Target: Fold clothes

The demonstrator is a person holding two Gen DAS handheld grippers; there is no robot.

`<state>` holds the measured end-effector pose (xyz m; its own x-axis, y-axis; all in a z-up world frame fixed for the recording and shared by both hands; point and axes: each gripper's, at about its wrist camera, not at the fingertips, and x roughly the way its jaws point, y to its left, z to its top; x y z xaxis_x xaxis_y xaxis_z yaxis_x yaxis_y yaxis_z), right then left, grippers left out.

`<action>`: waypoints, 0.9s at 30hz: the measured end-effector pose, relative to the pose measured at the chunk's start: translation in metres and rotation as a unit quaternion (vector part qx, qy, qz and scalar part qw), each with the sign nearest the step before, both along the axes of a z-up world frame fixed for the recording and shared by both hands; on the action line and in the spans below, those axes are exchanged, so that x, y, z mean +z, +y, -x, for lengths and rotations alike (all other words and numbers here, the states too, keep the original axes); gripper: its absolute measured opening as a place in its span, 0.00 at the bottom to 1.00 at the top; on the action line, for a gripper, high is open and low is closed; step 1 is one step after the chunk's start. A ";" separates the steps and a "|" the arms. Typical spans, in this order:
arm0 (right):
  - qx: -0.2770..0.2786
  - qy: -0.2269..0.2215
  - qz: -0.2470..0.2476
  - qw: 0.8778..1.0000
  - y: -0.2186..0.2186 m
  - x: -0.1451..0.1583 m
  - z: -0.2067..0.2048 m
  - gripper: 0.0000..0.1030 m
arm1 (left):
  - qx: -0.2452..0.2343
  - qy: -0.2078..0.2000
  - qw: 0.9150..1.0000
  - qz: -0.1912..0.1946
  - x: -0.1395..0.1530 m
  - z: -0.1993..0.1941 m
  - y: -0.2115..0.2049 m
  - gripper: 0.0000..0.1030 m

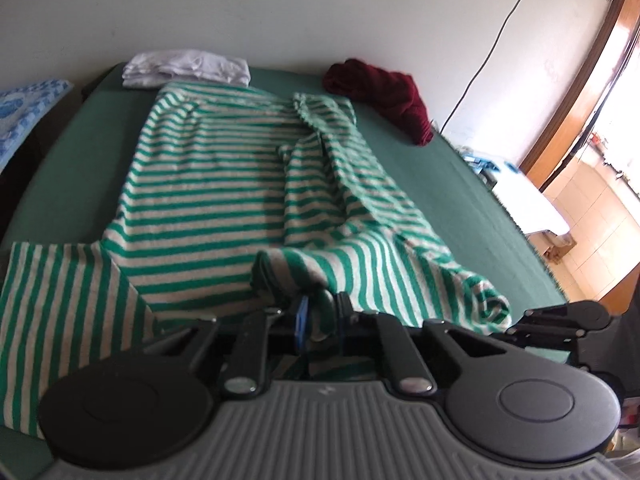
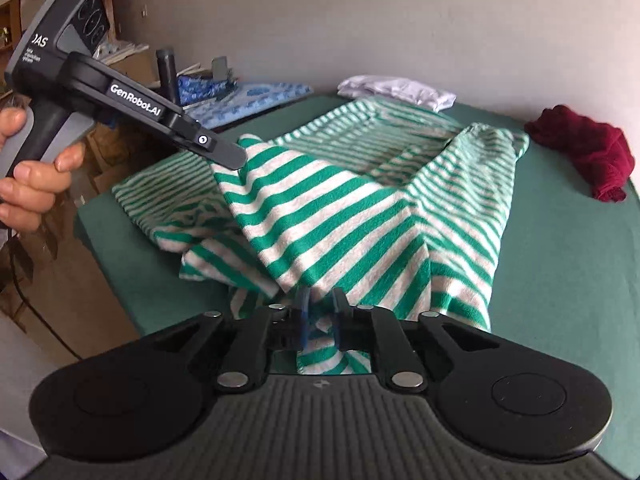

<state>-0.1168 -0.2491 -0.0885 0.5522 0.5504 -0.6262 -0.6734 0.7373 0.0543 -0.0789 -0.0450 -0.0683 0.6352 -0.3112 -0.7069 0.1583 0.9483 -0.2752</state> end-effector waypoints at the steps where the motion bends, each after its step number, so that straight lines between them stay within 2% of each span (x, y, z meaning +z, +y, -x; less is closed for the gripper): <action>1: 0.004 0.001 0.000 1.000 -0.004 0.000 0.002 0.20 | 0.003 0.012 1.000 -0.011 -0.010 0.000 -0.003 0.09; 2: 0.008 0.002 -0.001 1.000 -0.007 0.000 0.005 0.23 | 0.008 0.023 1.000 -0.019 -0.018 0.001 -0.006 0.09; 4: -0.002 -0.002 -0.033 0.999 -0.026 0.009 0.007 0.25 | 0.015 0.026 0.999 -0.030 -0.025 0.005 -0.010 0.09; 6: -0.039 -0.008 -0.040 0.998 -0.045 0.016 0.007 0.37 | 0.022 0.015 0.999 -0.038 -0.022 0.009 -0.011 0.09; 9: -0.065 -0.026 -0.006 0.998 -0.062 0.012 0.007 0.39 | 0.038 0.005 0.999 -0.038 -0.013 0.006 -0.009 0.09; 12: -0.043 -0.026 0.041 0.998 -0.058 -0.002 0.005 0.36 | 0.050 0.004 0.998 -0.026 -0.005 -0.001 -0.006 0.09; 13: -0.035 -0.026 0.047 0.998 -0.057 -0.007 0.003 0.29 | 0.053 0.003 0.998 -0.022 -0.001 -0.002 -0.006 0.09; 14: -0.029 -0.020 0.049 0.998 -0.055 -0.011 0.002 0.15 | 0.055 -0.001 0.998 -0.020 0.004 -0.003 -0.006 0.09; 15: -0.029 -0.014 0.047 0.998 -0.055 -0.011 0.000 0.10 | 0.058 -0.004 0.998 -0.018 0.009 -0.004 -0.007 0.09; 19: -0.018 -0.017 -0.040 0.999 -0.072 0.018 0.004 0.08 | 0.072 -0.043 0.996 -0.019 0.040 0.002 -0.006 0.09; 22: -0.006 -0.002 -0.109 0.994 -0.087 0.036 0.000 0.08 | 0.079 -0.057 0.995 -0.018 0.048 0.005 -0.003 0.09; 23: -0.005 0.015 -0.105 0.994 -0.089 0.032 -0.005 0.08 | 0.081 -0.047 0.995 -0.020 0.042 0.003 -0.003 0.10; 26: 0.016 0.033 -0.016 0.999 -0.078 0.008 -0.004 0.08 | 0.086 -0.009 0.996 -0.032 0.020 -0.002 -0.004 0.10; 27: 0.028 0.040 -0.018 0.999 -0.077 0.007 -0.001 0.08 | 0.088 0.003 0.995 -0.040 0.011 -0.002 -0.005 0.10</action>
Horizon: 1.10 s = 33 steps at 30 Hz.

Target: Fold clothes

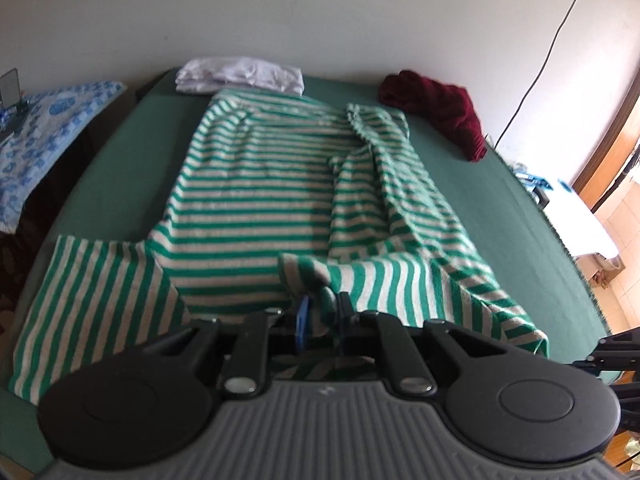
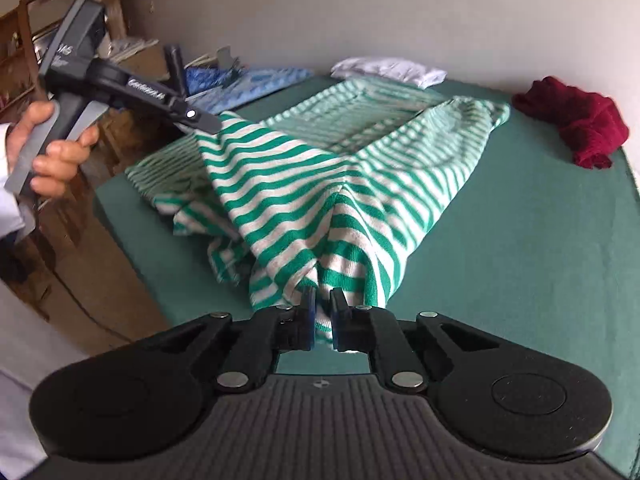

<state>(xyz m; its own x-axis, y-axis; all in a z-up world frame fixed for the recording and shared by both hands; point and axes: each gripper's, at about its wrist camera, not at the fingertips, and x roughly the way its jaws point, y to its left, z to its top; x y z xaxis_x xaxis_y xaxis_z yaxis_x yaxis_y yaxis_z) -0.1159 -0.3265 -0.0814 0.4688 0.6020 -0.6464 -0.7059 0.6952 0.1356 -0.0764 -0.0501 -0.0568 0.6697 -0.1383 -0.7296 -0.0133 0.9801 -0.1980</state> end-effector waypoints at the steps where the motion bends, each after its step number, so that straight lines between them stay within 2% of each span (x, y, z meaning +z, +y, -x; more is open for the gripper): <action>1: 0.012 0.007 -0.005 1.000 0.000 0.000 0.003 0.08 | 0.003 0.012 1.000 -0.006 -0.008 0.000 0.000 0.10; 4: 0.018 0.005 -0.020 1.000 -0.003 0.005 0.007 0.11 | 0.010 0.039 0.999 -0.006 -0.021 0.000 0.002 0.11; 7: -0.013 -0.007 -0.058 0.998 -0.011 0.012 0.001 0.14 | 0.018 0.030 0.999 -0.037 -0.015 0.008 0.004 0.27; 8: -0.029 -0.014 -0.075 0.997 -0.012 0.015 -0.002 0.21 | 0.023 0.026 0.998 -0.050 -0.012 0.011 0.004 0.27; 9: -0.052 -0.020 -0.074 0.996 -0.013 0.014 -0.006 0.25 | 0.031 0.021 0.997 -0.065 -0.007 0.013 0.005 0.25; 10: -0.066 -0.017 -0.061 0.996 -0.010 0.010 -0.012 0.27 | 0.037 0.015 0.996 -0.079 -0.001 0.015 0.006 0.17; 13: -0.051 0.013 -0.010 0.999 0.002 -0.009 -0.021 0.22 | 0.021 -0.026 0.995 -0.091 0.017 0.021 -0.007 0.18; 15: -0.037 0.010 0.018 0.999 0.007 -0.014 -0.018 0.21 | -0.017 -0.047 0.996 -0.068 0.024 0.021 -0.026 0.36; 16: -0.033 0.001 0.029 0.999 0.008 -0.014 -0.016 0.21 | -0.039 -0.051 0.996 -0.063 0.022 0.019 -0.040 0.49; 18: -0.040 0.002 0.022 0.999 0.004 -0.011 -0.021 0.21 | -0.081 -0.050 0.993 -0.074 0.013 0.014 -0.071 0.47; 19: -0.049 0.005 0.018 0.999 0.002 -0.010 -0.025 0.21 | -0.103 -0.046 0.990 -0.086 0.006 0.013 -0.086 0.43; 21: -0.066 0.011 0.009 0.998 -0.003 -0.008 -0.033 0.13 | -0.156 -0.040 0.980 -0.116 -0.005 0.017 -0.114 0.40; 25: -0.106 0.029 -0.008 0.994 -0.014 -0.007 -0.042 0.08 | -0.249 -0.045 0.955 -0.155 -0.015 0.038 -0.140 0.44; 27: -0.113 0.034 -0.009 0.993 -0.018 -0.008 -0.041 0.08 | -0.266 -0.047 0.949 -0.160 -0.017 0.041 -0.142 0.47; 28: -0.114 0.033 -0.009 0.993 -0.018 -0.009 -0.040 0.08 | -0.272 -0.046 0.947 -0.164 -0.019 0.041 -0.142 0.46; 30: -0.116 0.032 -0.009 0.993 -0.017 -0.010 -0.038 0.08 | -0.274 -0.034 0.947 -0.162 -0.022 0.032 -0.142 0.37; 32: -0.118 0.031 -0.009 0.993 -0.017 -0.011 -0.036 0.08 | -0.274 -0.023 0.949 -0.155 -0.024 0.023 -0.140 0.05; 33: -0.117 0.028 -0.004 0.993 -0.016 -0.011 -0.035 0.08 | -0.271 -0.023 0.951 -0.150 -0.023 0.019 -0.138 0.02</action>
